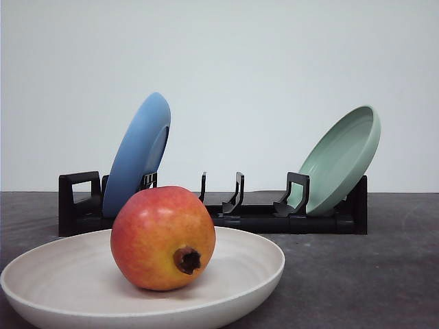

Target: Place pomegranate in white plate

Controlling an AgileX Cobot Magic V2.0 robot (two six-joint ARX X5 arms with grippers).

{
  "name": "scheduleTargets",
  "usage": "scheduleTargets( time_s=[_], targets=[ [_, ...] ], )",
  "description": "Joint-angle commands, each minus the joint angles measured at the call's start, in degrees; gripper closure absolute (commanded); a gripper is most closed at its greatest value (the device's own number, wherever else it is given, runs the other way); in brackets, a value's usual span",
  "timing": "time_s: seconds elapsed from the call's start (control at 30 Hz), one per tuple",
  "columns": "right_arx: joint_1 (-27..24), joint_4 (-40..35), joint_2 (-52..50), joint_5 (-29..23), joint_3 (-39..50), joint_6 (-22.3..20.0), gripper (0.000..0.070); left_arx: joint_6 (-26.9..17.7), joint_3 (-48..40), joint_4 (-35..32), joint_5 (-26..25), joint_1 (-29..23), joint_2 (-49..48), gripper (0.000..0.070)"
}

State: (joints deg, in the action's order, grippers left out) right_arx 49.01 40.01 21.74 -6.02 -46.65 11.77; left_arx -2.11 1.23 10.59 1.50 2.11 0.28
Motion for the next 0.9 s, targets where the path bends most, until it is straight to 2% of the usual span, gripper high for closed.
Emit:
scheduleTargets(
  time_s=[0.0, 0.43, 0.5, 0.6, 0.7, 0.87],
  targets=[
    [0.5, -0.6, 0.2, -0.1, -0.4, -0.6, 0.07, 0.2, -0.6, 0.2, 0.0, 0.0, -0.1, 0.07],
    [0.4, -0.8, 0.1, -0.1, -0.3, -0.6, 0.07, 0.2, -0.6, 0.2, 0.0, 0.0, -0.1, 0.07],
    [-1.5, -1.1, -0.2, -0.2, 0.2, -0.7, 0.07, 0.2, -0.6, 0.2, 0.0, 0.0, -0.1, 0.07],
    [-8.4, -1.0, -0.6, 4.1, 1.5, -2.3, 0.07, 0.2, -0.6, 0.2, 0.0, 0.0, -0.1, 0.07],
    [-18.0, -2.9, -2.8, 4.4, 5.7, -5.1, 0.07, 0.2, -0.6, 0.1, 0.0, 0.0, -0.1, 0.07],
    [-32.4, -21.9, -7.2, 4.2, 19.5, -9.7, 0.07, 0.2, -0.6, 0.2, 0.0, 0.0, -0.1, 0.07]
  ],
)
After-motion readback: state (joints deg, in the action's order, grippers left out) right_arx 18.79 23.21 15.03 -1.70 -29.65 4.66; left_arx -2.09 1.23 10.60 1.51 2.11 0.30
